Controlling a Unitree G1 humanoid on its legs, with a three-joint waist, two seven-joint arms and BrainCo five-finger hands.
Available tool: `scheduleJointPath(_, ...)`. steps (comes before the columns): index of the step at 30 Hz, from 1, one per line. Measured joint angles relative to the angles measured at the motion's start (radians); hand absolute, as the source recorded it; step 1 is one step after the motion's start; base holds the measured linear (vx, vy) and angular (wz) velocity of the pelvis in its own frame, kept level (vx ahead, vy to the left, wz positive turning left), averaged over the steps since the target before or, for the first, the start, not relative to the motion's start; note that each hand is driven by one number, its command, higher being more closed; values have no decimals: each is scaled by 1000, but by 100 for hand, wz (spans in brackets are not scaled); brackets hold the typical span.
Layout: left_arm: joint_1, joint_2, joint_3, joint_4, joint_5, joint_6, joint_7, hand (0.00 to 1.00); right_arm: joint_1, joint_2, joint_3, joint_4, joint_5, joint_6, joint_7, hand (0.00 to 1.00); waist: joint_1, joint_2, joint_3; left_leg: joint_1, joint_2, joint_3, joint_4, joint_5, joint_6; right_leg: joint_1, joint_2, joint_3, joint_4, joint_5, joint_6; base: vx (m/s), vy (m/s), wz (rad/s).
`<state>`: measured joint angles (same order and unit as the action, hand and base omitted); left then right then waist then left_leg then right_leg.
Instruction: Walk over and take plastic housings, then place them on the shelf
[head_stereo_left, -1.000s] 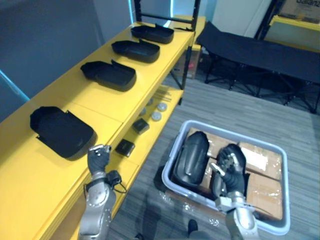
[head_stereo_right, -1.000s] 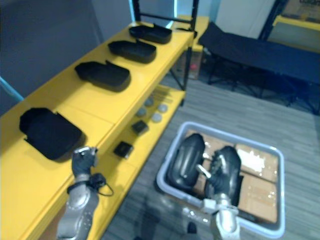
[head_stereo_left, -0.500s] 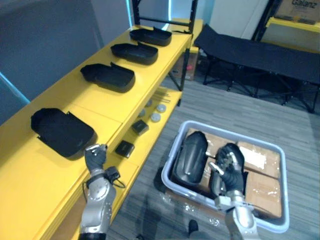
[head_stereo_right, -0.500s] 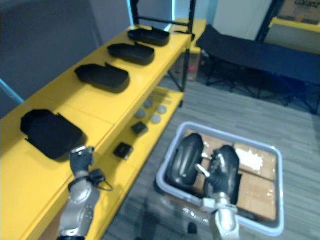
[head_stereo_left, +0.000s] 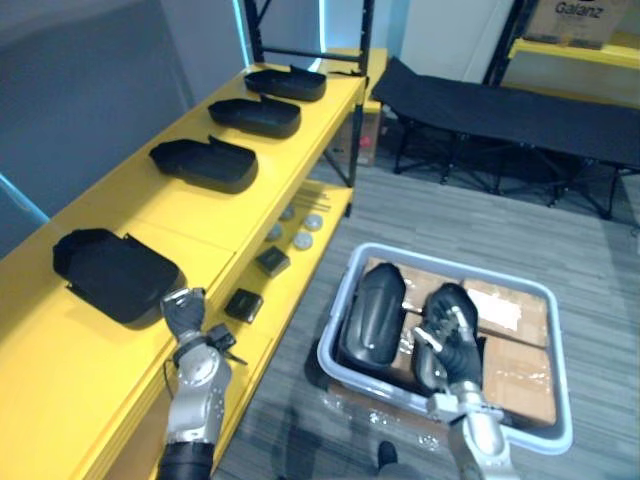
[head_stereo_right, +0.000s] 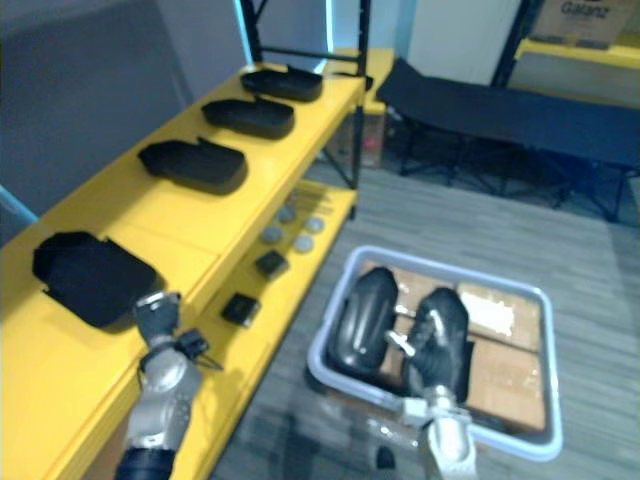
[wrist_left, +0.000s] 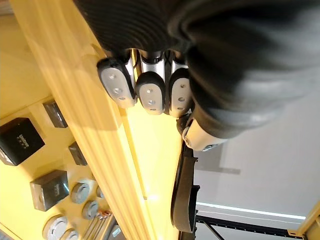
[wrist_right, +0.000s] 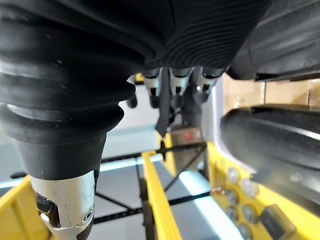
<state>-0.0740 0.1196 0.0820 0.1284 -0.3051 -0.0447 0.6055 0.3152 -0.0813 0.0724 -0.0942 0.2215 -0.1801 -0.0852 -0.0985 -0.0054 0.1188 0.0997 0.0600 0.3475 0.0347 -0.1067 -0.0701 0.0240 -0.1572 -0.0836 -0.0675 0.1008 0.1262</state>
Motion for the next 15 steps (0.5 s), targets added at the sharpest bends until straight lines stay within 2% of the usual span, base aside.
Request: scheduleJointPath(15, -52, 65, 21, 111, 0, -13, 26, 100, -9, -10, 2, 37, 0, 2, 4, 0, -27, -2, 4, -17, 0, 2, 12, -2, -1, -24, -2, 13, 3, 0, -1, -3, -1, -2)
